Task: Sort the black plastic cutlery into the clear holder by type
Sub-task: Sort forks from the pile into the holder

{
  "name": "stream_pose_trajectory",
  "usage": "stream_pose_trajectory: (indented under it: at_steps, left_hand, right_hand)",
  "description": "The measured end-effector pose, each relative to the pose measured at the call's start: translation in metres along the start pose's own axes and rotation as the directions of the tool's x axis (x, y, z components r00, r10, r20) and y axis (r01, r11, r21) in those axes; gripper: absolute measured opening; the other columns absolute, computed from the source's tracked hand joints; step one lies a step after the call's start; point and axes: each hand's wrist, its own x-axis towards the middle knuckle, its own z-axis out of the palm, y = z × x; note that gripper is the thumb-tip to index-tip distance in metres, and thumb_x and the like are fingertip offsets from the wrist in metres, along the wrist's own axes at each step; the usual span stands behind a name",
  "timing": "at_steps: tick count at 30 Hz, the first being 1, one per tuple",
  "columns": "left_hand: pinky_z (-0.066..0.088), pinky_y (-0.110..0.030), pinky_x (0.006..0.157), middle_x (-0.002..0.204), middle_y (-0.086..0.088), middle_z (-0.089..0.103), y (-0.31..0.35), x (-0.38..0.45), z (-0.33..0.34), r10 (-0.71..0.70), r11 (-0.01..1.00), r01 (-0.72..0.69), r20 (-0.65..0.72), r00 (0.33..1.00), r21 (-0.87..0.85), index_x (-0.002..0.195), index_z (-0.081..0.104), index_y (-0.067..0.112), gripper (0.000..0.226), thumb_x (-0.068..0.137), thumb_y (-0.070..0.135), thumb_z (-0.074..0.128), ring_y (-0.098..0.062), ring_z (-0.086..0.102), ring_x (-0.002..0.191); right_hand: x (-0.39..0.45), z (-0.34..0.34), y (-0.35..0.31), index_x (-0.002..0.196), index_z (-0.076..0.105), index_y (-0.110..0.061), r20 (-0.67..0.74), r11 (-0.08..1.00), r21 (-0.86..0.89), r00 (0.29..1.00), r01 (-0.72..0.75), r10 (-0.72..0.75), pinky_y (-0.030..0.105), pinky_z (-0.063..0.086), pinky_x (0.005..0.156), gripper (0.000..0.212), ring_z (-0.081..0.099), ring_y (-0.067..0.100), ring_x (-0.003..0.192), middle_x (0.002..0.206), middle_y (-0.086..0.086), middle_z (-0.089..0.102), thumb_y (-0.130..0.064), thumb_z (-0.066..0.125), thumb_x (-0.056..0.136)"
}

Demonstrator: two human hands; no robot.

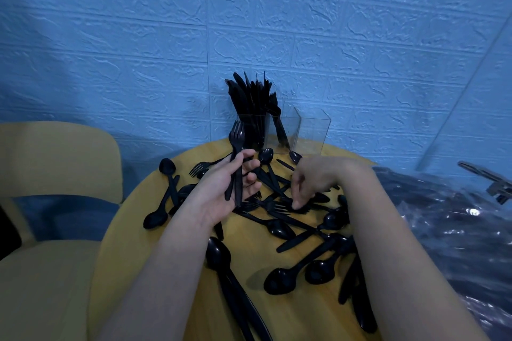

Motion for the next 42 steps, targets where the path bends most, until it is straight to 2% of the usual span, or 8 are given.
stream_pose_trajectory:
  at_steps: [5, 9, 13, 22, 28, 34, 39, 42]
  left_hand:
    - [0.052, -0.024, 0.048, 0.07, -0.001, 0.066, 0.001, -0.001, -0.002, 0.0, 1.0, 0.0, -0.004, 1.0, -0.007, 0.102, 0.063, 0.011, 0.023, 0.101, 0.018, 0.041, -0.007, 0.055, 0.05]
    - [0.052, -0.023, 0.048, 0.071, -0.001, 0.066, 0.001, -0.001, -0.001, -0.002, 1.0, 0.002, -0.004, 1.0, 0.004, 0.102, 0.063, 0.012, 0.023, 0.101, 0.018, 0.042, -0.007, 0.056, 0.051]
    - [0.051, -0.023, 0.047, 0.071, -0.001, 0.066, 0.002, -0.001, -0.002, 0.003, 1.0, -0.003, -0.007, 1.0, 0.004, 0.103, 0.063, 0.011, 0.023, 0.101, 0.018, 0.042, -0.007, 0.056, 0.051]
    - [0.052, -0.024, 0.048, 0.069, -0.002, 0.065, 0.001, 0.0, -0.002, 0.022, 1.0, -0.022, -0.013, 1.0, -0.009, 0.104, 0.062, 0.009, 0.022, 0.101, 0.017, 0.041, -0.009, 0.057, 0.051]
    - [0.059, -0.026, 0.064, 0.077, -0.006, 0.07, -0.002, 0.004, -0.003, 0.166, 0.986, -0.164, -0.049, 0.985, 0.031, 0.1, 0.06, 0.007, 0.023, 0.101, 0.015, 0.038, -0.015, 0.07, 0.071]
    - [0.044, -0.028, 0.1, 0.108, -0.004, 0.07, -0.008, 0.009, -0.007, 0.385, 0.854, -0.352, -0.009, 0.923, 0.383, 0.103, 0.056, 0.015, 0.023, 0.103, 0.021, 0.034, -0.013, 0.063, 0.11]
    - [0.048, -0.018, 0.091, 0.108, 0.001, 0.068, -0.014, 0.005, -0.001, 0.367, 0.712, -0.369, 0.131, 0.921, 0.598, 0.104, 0.056, 0.019, 0.023, 0.103, 0.019, 0.034, -0.003, 0.063, 0.101]
    - [0.053, -0.034, 0.082, 0.096, -0.003, 0.07, -0.014, 0.001, 0.005, 0.283, 0.756, -0.327, 0.166, 0.945, 0.567, 0.103, 0.054, 0.02, 0.023, 0.104, 0.02, 0.031, -0.014, 0.067, 0.089]
  right_hand:
    - [0.001, 0.005, -0.005, 0.104, 0.065, -0.012, 0.032, 0.986, -0.071, 0.988, -0.152, 0.154, 0.031, 0.051, 0.078, 0.035, 0.058, 0.014, 0.08, 0.076, -0.002, 0.059, -0.033, 0.076, 0.078]
    - [0.003, 0.007, -0.003, 0.096, 0.061, -0.013, -0.038, 0.982, -0.062, 0.983, -0.18, 0.178, 0.029, 0.052, 0.073, 0.024, 0.063, 0.017, 0.08, 0.08, 0.002, 0.062, -0.025, 0.074, 0.08]
    - [0.004, 0.006, -0.001, 0.089, 0.062, -0.011, -0.063, 0.988, 0.01, 0.986, -0.151, 0.152, 0.024, 0.051, 0.064, 0.008, 0.06, 0.013, 0.066, 0.075, 0.003, 0.064, -0.015, 0.068, 0.085]
    - [-0.011, -0.011, 0.012, 0.081, 0.066, -0.016, -0.423, 0.965, 0.254, 0.905, 0.065, 0.05, 0.017, 0.047, 0.06, 0.011, 0.059, 0.003, 0.056, 0.066, -0.001, 0.069, -0.013, 0.06, 0.089]
    - [-0.028, -0.021, 0.011, 0.093, 0.068, -0.01, -0.547, 0.728, 0.595, 0.835, 0.341, 0.056, 0.014, 0.05, 0.056, 0.013, 0.057, 0.009, 0.058, 0.069, 0.004, 0.064, -0.003, 0.057, 0.09]
    - [-0.037, -0.026, 0.006, 0.086, 0.069, -0.005, -0.523, 0.541, 0.699, 0.85, 0.468, -0.06, 0.017, 0.052, 0.062, 0.016, 0.056, 0.006, 0.056, 0.065, 0.001, 0.062, -0.003, 0.055, 0.093]
    - [-0.031, -0.025, -0.009, 0.086, 0.067, -0.004, -0.517, 0.346, 0.77, 0.842, 0.536, -0.154, 0.017, 0.052, 0.06, 0.015, 0.059, 0.008, 0.056, 0.064, 0.002, 0.066, -0.005, 0.053, 0.092]
    - [-0.028, -0.023, -0.014, 0.093, 0.067, -0.002, -0.527, 0.243, 0.787, 0.823, 0.567, -0.211, 0.019, 0.054, 0.065, 0.024, 0.064, 0.011, 0.065, 0.074, 0.005, 0.069, -0.021, 0.062, 0.08]
